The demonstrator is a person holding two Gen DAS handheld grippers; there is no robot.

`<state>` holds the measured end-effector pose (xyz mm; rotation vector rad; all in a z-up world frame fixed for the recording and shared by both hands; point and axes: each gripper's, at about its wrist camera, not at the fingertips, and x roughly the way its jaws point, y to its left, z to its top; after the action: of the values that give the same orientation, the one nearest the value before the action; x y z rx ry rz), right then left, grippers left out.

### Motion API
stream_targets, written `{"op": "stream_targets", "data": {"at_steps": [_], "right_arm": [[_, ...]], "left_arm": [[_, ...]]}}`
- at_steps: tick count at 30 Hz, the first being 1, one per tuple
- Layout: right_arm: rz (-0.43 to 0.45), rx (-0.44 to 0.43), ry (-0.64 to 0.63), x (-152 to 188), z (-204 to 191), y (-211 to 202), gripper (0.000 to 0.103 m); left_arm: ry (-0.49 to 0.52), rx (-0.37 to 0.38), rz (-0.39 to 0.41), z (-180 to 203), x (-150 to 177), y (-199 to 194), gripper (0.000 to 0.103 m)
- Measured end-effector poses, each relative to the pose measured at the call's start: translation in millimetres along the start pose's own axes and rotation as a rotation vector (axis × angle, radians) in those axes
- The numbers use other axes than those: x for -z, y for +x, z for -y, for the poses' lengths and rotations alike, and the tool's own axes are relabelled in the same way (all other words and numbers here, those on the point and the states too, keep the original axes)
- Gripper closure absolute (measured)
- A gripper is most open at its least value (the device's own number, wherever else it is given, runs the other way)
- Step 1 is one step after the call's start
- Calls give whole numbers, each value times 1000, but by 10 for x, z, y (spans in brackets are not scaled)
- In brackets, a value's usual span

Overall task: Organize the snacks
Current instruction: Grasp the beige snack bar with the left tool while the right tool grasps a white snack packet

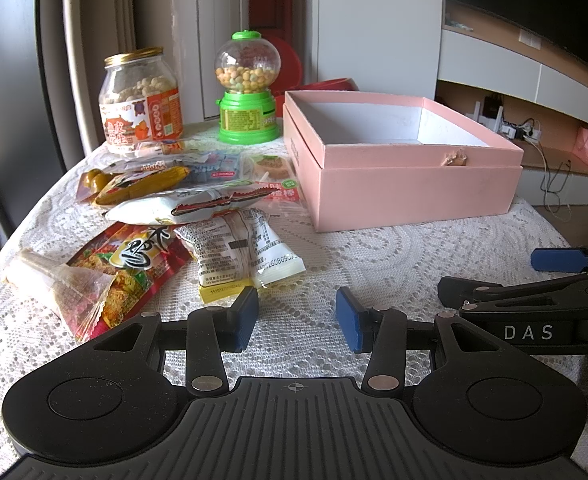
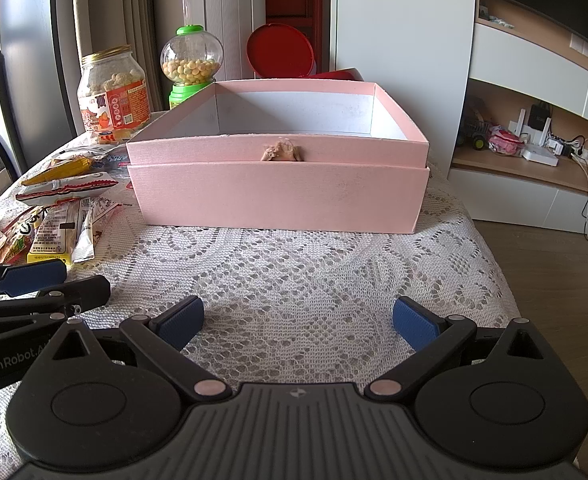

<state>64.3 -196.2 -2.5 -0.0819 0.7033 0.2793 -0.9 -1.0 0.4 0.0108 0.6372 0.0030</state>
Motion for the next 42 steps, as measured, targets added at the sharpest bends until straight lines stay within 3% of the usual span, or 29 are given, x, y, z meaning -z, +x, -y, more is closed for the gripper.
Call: {"op": "stream_targets", "data": {"at_steps": [10,16,21,23,26,29,32,36,39,42], "right_arm": [[-4,-4,-4,-12,4,10,2],[-105,-54,-40,-159,62,58,1],[-166,-92,-101,-279,61,155,0],[-198,-113,-122,-358,55,205,0],[-217,-176,-116,-543,-20,255,9],[-165,-243,-95,-730,-170,292,9],[-175,-274,-54,-914,-335,457,9],[-158,-287,-28,-1076,-576,683,9],[-181,-355,-18,-1112,-752,747,10],[-176,-413,-56,-1067,-947,674,10]], "left_arm": [[19,-11,-1,42,-5,6,53],[7,11,-3,-11,-14,-19,53],[-59,180,31,-220,-63,-344,54],[-63,202,39,-357,-92,-484,53],[-140,154,28,-716,-127,-602,54],[-286,78,34,-1163,-149,-650,55],[-448,-18,18,-1620,-120,-612,56],[-596,-51,-48,-2005,-49,-441,56],[-628,-44,-65,-2075,-54,-307,56],[-583,-42,-29,-2005,-150,-184,54]]}}
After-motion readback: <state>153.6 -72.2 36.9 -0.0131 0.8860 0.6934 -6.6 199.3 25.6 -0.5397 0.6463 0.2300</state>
